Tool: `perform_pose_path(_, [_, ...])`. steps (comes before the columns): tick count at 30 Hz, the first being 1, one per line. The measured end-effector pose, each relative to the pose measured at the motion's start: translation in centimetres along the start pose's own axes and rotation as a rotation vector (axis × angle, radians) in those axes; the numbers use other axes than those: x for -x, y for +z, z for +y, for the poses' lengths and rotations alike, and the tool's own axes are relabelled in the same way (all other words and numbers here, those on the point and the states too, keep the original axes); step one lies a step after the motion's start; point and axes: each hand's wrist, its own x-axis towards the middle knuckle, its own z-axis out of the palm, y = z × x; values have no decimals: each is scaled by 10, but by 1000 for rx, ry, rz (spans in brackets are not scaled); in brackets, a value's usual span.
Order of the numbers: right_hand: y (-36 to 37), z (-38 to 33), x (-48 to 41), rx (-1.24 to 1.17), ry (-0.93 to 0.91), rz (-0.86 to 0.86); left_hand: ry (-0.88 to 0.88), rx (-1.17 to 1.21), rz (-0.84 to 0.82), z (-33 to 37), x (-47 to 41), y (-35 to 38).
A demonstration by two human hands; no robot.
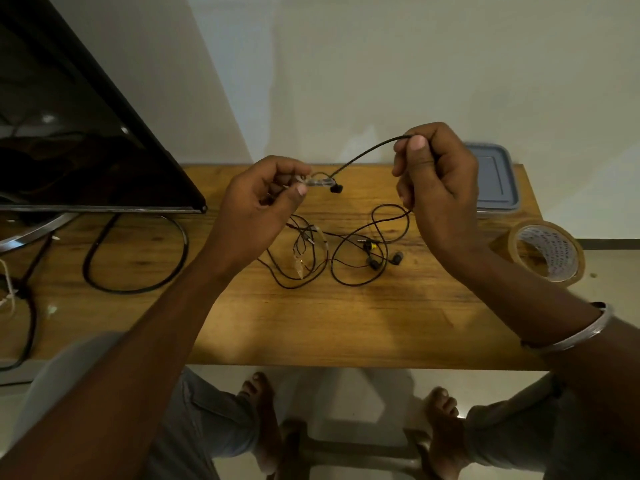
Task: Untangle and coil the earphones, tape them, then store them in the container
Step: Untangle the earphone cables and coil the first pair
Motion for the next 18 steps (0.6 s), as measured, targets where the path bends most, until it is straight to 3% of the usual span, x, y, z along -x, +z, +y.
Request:
perform_pose_path(5, [4, -1, 3, -10, -3, -74, 34, -16, -108, 6, 6, 14])
perform_pose_path(18, [0, 7, 3, 46, 45, -65, -155, 287, 113, 2, 0, 8])
